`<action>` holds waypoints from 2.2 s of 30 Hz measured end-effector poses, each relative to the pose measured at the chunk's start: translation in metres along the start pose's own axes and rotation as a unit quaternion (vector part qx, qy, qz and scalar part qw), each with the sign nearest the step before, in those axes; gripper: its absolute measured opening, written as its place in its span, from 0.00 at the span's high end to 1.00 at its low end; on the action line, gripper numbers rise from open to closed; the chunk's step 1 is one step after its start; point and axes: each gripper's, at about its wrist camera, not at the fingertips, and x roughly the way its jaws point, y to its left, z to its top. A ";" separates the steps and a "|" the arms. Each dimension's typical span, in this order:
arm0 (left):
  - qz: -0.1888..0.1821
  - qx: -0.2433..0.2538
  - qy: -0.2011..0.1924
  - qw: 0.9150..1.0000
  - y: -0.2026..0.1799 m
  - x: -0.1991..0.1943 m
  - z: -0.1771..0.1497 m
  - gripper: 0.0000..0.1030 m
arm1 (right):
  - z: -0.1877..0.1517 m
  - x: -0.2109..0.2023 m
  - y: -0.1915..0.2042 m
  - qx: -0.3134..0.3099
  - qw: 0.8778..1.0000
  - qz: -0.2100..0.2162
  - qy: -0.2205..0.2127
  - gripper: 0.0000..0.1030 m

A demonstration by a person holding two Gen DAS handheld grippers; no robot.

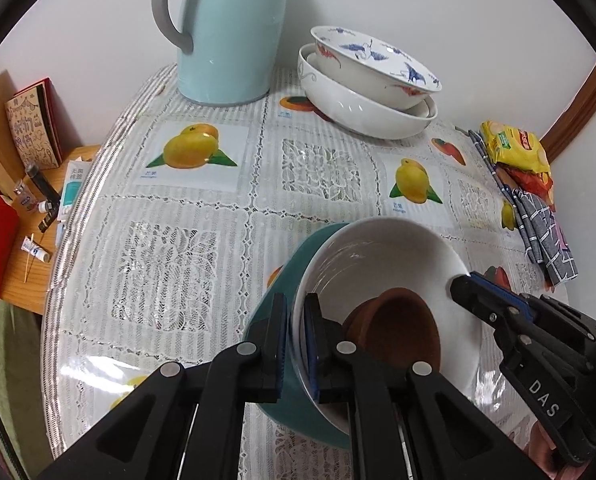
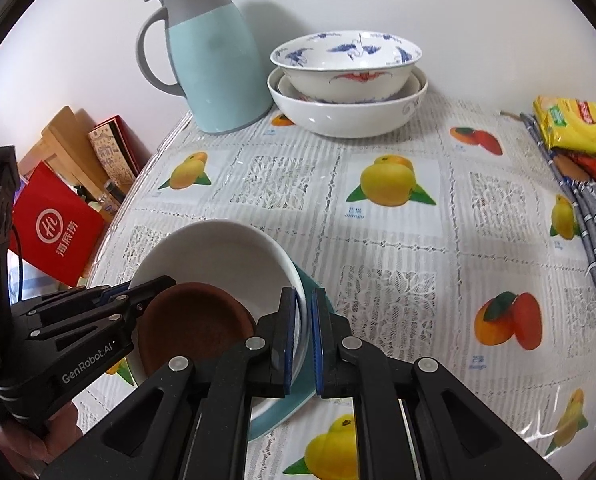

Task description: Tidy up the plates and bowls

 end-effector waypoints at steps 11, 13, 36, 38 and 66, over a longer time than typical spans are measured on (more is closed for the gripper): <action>0.020 0.007 -0.046 0.999 -0.004 -0.043 -0.007 0.78 | -0.010 -0.029 -0.003 0.005 1.000 -0.005 -0.021 0.92; 0.025 0.011 -0.059 0.998 -0.008 -0.054 -0.010 0.75 | -0.014 -0.041 -0.003 0.005 0.999 -0.011 -0.031 0.92; 0.027 0.062 -0.205 0.976 -0.100 -0.193 -0.090 0.43 | -0.100 -0.218 -0.030 0.034 0.982 -0.096 -0.162 0.31; 0.027 0.061 -0.209 0.976 -0.104 -0.201 -0.099 0.38 | -0.111 -0.230 -0.032 0.039 0.979 -0.107 -0.169 0.31; 0.030 0.066 -0.247 0.966 -0.130 -0.252 -0.157 0.08 | -0.175 -0.289 -0.049 0.080 0.967 -0.153 -0.185 0.09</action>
